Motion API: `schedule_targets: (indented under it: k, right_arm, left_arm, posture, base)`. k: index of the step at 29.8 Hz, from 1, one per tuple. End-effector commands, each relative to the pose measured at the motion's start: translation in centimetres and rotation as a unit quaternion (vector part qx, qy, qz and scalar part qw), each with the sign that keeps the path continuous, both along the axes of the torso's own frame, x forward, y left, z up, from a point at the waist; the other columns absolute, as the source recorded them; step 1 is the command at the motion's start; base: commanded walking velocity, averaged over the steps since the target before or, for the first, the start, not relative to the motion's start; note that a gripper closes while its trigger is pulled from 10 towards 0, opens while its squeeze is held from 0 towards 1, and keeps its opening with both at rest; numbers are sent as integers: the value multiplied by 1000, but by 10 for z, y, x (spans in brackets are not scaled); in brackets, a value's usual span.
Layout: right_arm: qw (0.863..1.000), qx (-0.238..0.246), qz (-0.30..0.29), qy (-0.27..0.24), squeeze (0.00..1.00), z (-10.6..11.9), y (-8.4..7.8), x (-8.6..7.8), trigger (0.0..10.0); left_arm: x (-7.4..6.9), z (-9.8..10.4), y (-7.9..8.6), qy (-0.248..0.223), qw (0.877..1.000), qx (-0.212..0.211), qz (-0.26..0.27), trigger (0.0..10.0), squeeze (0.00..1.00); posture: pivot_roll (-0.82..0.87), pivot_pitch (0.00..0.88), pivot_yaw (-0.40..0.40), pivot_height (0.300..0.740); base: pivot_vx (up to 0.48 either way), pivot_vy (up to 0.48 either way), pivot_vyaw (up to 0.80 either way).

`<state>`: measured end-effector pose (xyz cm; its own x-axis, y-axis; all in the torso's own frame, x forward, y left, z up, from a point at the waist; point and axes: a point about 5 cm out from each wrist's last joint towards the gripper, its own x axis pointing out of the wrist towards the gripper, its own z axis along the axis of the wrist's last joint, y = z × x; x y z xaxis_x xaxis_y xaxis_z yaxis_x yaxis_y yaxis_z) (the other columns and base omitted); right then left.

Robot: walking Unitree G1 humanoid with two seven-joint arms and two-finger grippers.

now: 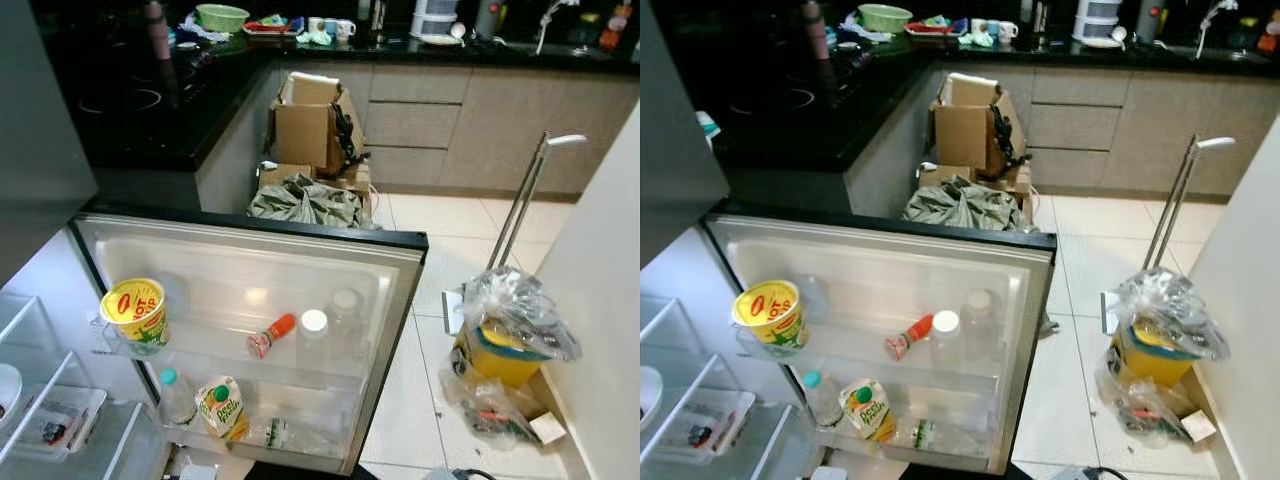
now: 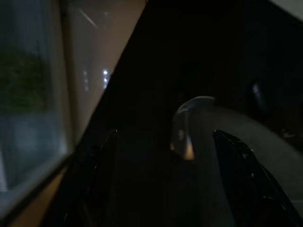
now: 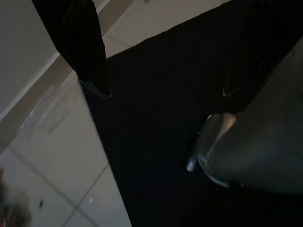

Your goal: Restocking fridge

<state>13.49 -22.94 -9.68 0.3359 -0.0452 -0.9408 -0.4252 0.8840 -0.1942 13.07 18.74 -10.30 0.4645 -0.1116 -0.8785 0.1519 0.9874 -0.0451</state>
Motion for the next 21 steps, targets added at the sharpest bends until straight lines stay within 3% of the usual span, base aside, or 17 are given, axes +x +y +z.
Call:
schedule_targets:
  k: [1,8,16,21]
  right_arm:
    - [1000,-6,-27,5,0,-2,-5,-9,10000]
    - [999,-13,-33,26,0,-5,-10,-23,10000]
    - [1000,-10,-28,1,0,0,-8,-6,10000]
    - [1000,-5,-20,4,0,1,-9,-5,10000]
  left_arm:
    - [3,2,10,0,1000,10,-5,10000,0]
    - [12,5,7,-13,1000,1,11,10000,0]
    - [5,1,-8,-5,1000,-17,13,10000,0]
    - [5,0,-11,-3,1000,-21,16,10000,0]
  posture:
    - [-91,13,2,740]
    - [-70,9,-13,740]
    - [-89,15,-19,740]
    - [-76,11,-41,740]
  base:
    - [0,0,0]
    - [0,-328,0]
    - [0,-395,0]
    - [0,-401,0]
